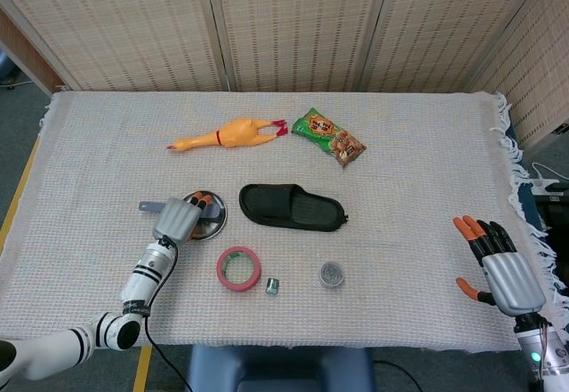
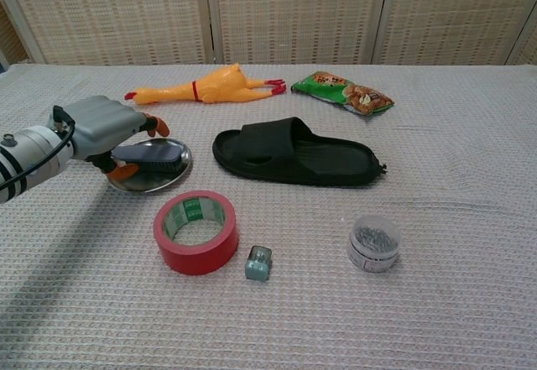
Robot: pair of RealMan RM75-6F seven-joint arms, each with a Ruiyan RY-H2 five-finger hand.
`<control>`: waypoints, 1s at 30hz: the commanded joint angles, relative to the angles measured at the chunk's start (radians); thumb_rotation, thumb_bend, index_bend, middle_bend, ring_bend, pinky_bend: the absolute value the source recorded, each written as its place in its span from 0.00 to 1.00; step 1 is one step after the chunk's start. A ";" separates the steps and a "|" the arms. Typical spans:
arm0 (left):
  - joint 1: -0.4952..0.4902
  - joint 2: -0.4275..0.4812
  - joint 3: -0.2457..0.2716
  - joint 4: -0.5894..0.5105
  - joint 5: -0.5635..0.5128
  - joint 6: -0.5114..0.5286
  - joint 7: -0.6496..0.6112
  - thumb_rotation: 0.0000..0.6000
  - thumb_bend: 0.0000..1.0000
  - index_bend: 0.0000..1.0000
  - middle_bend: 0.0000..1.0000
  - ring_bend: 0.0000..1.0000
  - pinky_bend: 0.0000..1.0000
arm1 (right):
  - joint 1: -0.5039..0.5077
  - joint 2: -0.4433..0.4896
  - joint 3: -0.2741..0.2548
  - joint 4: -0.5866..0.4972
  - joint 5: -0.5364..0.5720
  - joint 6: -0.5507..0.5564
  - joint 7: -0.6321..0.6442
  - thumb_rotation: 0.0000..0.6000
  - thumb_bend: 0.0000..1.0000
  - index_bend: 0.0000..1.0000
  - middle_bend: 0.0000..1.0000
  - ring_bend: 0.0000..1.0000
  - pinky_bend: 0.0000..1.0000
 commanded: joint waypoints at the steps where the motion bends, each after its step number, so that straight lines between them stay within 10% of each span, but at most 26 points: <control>1: -0.008 -0.011 0.008 0.022 0.002 -0.001 -0.005 1.00 0.41 0.20 0.23 0.76 1.00 | 0.002 0.002 -0.001 -0.002 0.003 -0.006 0.000 1.00 0.15 0.00 0.00 0.00 0.00; 30: -0.039 -0.069 0.040 0.180 0.056 0.012 -0.092 1.00 0.40 0.39 0.42 0.76 1.00 | 0.008 0.015 -0.005 -0.019 0.021 -0.031 -0.005 1.00 0.15 0.00 0.00 0.00 0.00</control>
